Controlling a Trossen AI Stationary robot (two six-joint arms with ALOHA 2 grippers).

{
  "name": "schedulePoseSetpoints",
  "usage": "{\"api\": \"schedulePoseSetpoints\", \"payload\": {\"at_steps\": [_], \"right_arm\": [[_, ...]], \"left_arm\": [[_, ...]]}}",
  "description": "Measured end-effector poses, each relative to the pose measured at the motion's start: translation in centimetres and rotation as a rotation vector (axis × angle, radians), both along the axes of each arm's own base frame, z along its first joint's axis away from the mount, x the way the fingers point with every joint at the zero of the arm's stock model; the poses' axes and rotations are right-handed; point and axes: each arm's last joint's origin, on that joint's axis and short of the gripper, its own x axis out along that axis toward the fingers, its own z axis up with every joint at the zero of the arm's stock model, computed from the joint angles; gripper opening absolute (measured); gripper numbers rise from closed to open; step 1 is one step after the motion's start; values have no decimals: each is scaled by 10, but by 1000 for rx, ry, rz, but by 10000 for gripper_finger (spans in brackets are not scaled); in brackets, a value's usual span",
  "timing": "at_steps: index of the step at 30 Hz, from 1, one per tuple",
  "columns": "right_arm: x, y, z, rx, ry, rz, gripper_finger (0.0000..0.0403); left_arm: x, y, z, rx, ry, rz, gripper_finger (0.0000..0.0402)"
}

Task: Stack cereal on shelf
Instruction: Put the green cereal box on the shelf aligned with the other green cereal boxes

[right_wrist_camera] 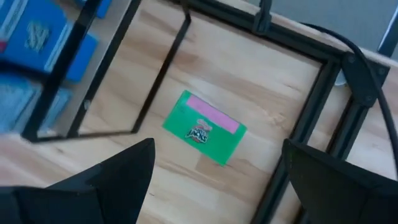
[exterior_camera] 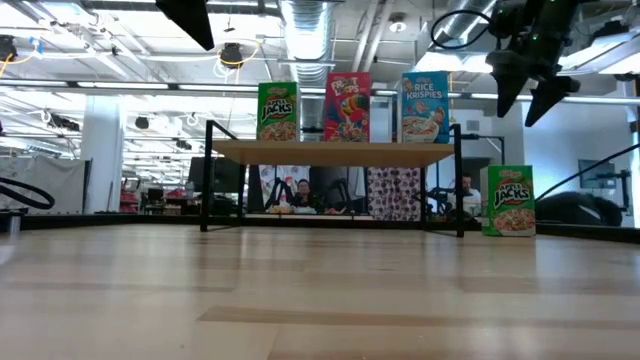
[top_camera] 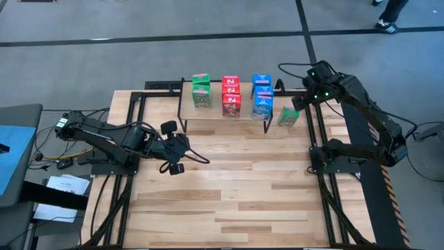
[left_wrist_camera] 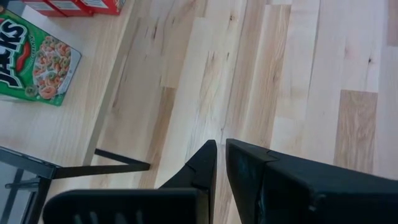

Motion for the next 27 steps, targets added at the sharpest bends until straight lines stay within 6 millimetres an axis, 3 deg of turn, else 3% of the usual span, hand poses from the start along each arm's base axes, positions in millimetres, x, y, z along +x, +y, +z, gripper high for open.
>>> {"api": "schedulePoseSetpoints", "payload": {"at_steps": [4,12,19,27], "right_arm": [[0,1,0,22,-19,-51,374],[7,6,0,-38,70,151,374],[8,3,0,-121,173,136,374],[22,-11,-15,-67,243,401,374]], "left_arm": [[0,0,0,0,0,0,25],[0,0,0,1,0,0,25],[0,0,0,1,0,0,25],[0,0,0,3,1,-3,25]]}}
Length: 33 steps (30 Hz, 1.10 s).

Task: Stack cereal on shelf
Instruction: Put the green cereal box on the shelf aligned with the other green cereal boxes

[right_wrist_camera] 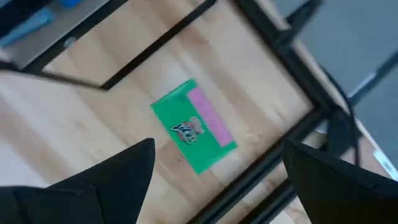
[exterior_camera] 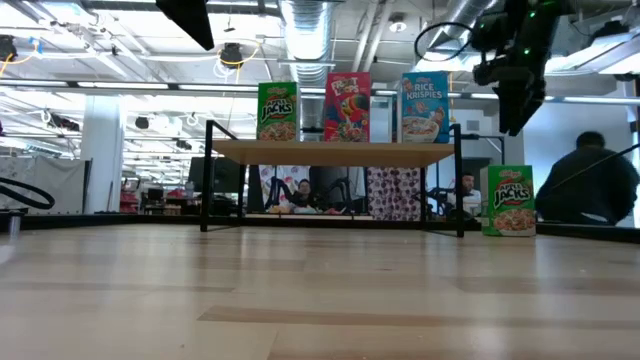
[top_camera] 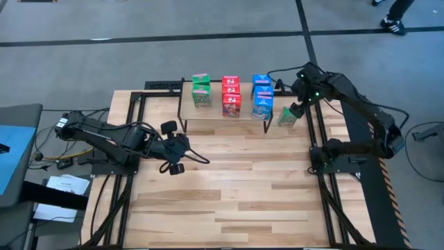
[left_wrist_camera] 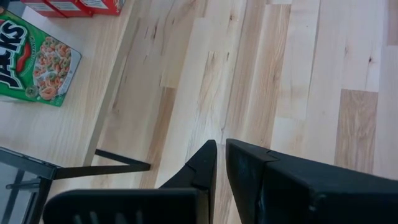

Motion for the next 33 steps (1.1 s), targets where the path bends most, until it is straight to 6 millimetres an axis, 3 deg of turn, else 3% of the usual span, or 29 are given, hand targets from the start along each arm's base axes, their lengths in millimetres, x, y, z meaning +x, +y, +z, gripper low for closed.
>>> {"api": "schedulePoseSetpoints", "payload": {"at_steps": [11,23,33], "right_arm": [[9,-11,-16,67,83,136,374],[1,-13,-48,148,125,83,374],[3,-15,-52,127,114,89,374]], "left_arm": [[0,0,0,-7,-4,8,25],[0,0,0,-14,-8,17,25],[0,0,0,-25,-18,29,25]]}}
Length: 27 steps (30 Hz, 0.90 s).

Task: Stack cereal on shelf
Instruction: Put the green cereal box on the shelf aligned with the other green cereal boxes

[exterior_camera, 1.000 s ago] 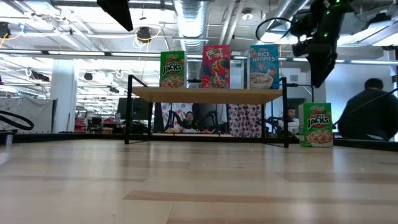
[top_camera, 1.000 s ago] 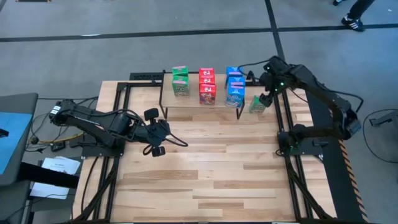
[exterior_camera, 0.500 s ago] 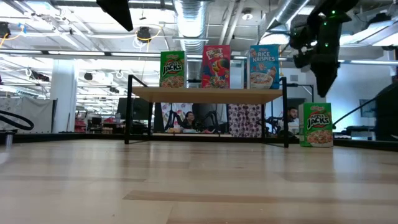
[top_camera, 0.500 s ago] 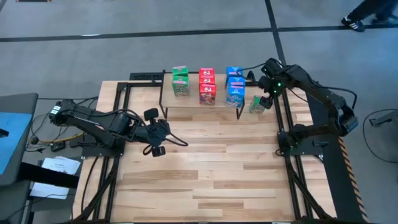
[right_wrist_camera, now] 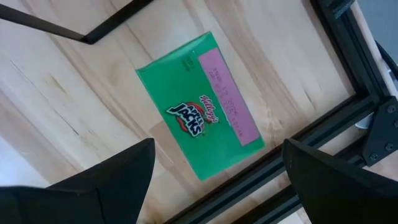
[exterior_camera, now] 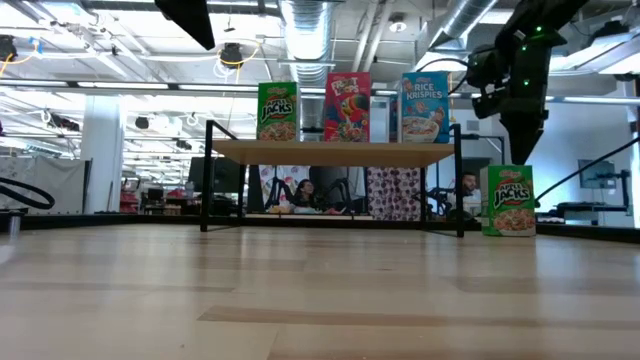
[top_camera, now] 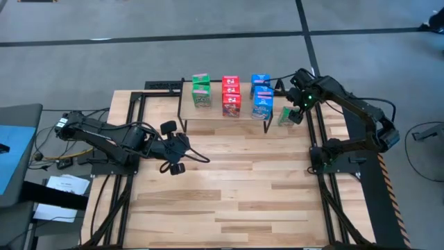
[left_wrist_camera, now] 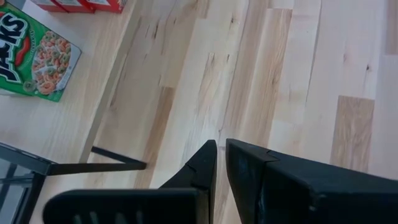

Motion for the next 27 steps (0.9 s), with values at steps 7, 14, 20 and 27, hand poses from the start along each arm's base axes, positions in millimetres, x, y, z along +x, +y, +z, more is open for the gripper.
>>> {"api": "schedulePoseSetpoints", "payload": {"at_steps": [7,14,20,27], "right_arm": [[0,0,0,-1,1,5,374],[0,0,0,-4,3,21,374],[0,0,0,-2,4,22,374],[-5,8,14,-51,-47,26,374]], "left_arm": [[0,0,0,-3,-2,4,25],[0,0,0,-7,-4,9,25],[0,0,0,-10,-5,12,25],[0,0,0,-10,-5,12,25]]}}
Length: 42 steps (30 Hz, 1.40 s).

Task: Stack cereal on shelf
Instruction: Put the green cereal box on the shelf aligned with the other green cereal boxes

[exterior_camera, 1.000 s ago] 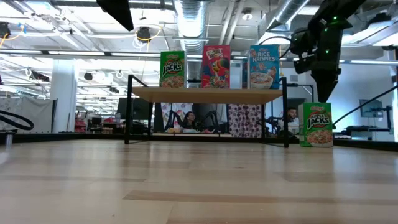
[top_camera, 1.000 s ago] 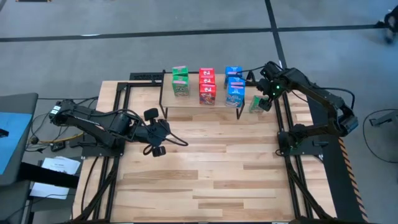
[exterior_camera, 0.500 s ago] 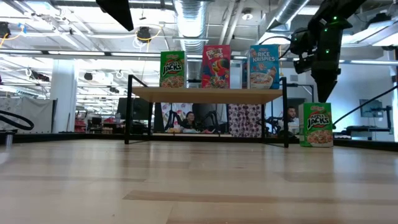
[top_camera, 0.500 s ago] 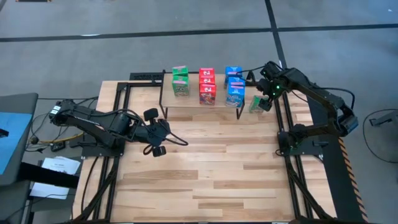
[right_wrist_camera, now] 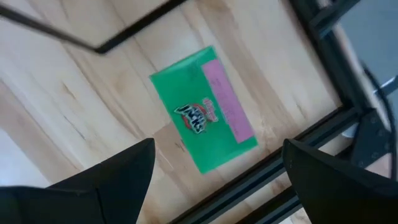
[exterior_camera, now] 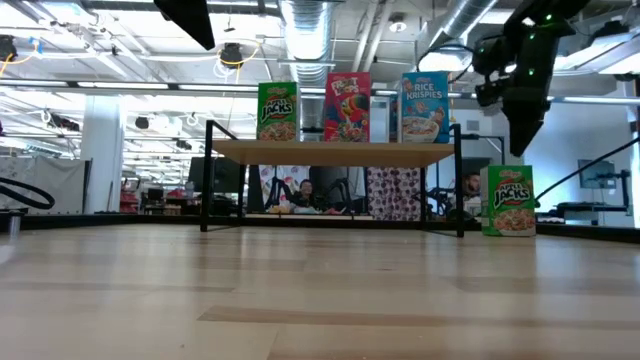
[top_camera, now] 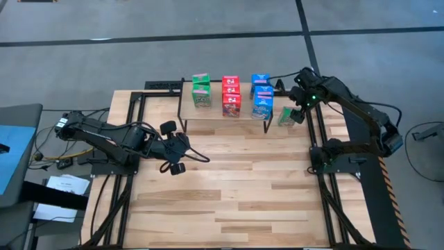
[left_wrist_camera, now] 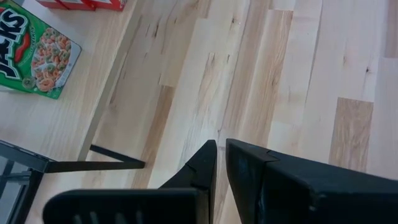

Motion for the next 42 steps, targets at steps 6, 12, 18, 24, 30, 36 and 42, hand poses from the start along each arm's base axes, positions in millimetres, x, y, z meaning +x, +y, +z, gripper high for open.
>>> {"api": "schedulePoseSetpoints", "payload": {"at_steps": [6,12,18,24,30,36,42], "right_arm": [[-8,1,6,-29,-18,-130,374],[0,-3,-1,18,-31,-251,374],[2,-5,-7,9,-20,-293,374],[1,-5,-4,10,-51,-302,374],[2,-11,-1,-10,-129,-413,374],[-1,-7,-2,45,-128,-548,374],[0,-5,-4,76,-162,-756,374]], "left_arm": [[0,0,0,0,0,0,25],[0,0,0,-7,-3,7,25],[0,-1,0,-31,2,-4,25],[0,-1,0,-30,2,-4,25],[0,-1,0,-30,1,-2,25],[0,-1,0,-33,-2,3,25],[0,0,0,-26,-8,17,25]]}}
